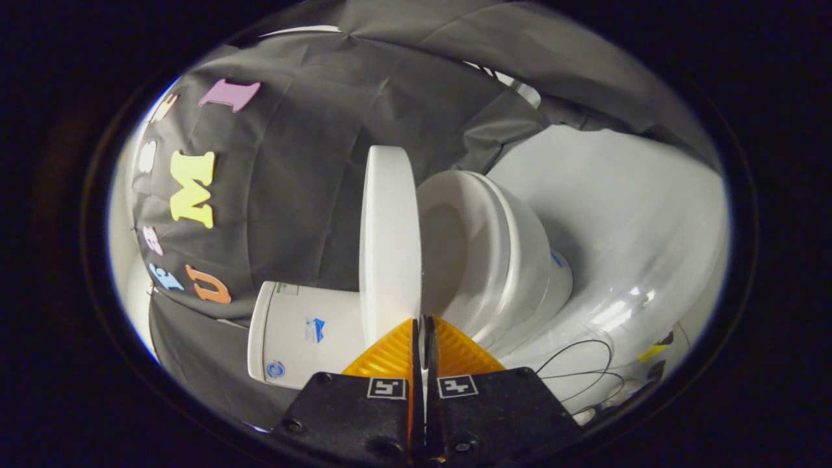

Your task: Open the toilet lid.

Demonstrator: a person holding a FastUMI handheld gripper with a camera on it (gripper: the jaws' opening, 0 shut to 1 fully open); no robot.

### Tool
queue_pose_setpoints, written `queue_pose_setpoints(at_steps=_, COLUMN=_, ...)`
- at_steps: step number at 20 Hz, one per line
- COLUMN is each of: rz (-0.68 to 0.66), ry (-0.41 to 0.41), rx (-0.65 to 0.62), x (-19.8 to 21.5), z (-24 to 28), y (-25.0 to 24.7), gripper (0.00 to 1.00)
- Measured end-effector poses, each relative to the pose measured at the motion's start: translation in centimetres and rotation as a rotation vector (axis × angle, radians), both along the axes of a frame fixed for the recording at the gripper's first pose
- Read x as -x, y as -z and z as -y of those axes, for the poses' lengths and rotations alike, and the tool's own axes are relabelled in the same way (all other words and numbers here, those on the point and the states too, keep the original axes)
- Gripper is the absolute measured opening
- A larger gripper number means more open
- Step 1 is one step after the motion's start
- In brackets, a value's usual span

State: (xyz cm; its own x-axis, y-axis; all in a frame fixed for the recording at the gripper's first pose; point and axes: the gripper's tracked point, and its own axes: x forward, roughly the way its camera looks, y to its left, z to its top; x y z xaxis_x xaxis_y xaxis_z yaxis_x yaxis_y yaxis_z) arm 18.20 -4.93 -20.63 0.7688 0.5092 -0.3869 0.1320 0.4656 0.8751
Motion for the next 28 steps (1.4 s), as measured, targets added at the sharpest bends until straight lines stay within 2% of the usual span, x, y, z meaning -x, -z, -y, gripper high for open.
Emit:
queue_pose_setpoints(at_steps=5, rz=0.041, ry=0.002, rx=0.046, x=0.2, z=-1.0, y=-2.6, gripper=0.05)
queue_pose_setpoints(at_steps=14, rz=0.14, ry=-0.047, rx=0.195, x=1.0, z=-4.6, y=-8.6, gripper=0.05)
queue_pose_setpoints(at_steps=17, rz=0.152, ry=-0.046, rx=0.254, x=0.9, z=-5.3, y=-9.3, gripper=0.05)
queue_pose_setpoints(at_steps=21, rz=0.158, ry=-0.037, rx=0.26, x=1.0, z=-6.1, y=-10.3, gripper=0.05)
queue_pose_setpoints(at_steps=28, rz=0.2, ry=-0.048, rx=0.342, x=1.2, z=-8.0, y=-12.2, gripper=0.05)
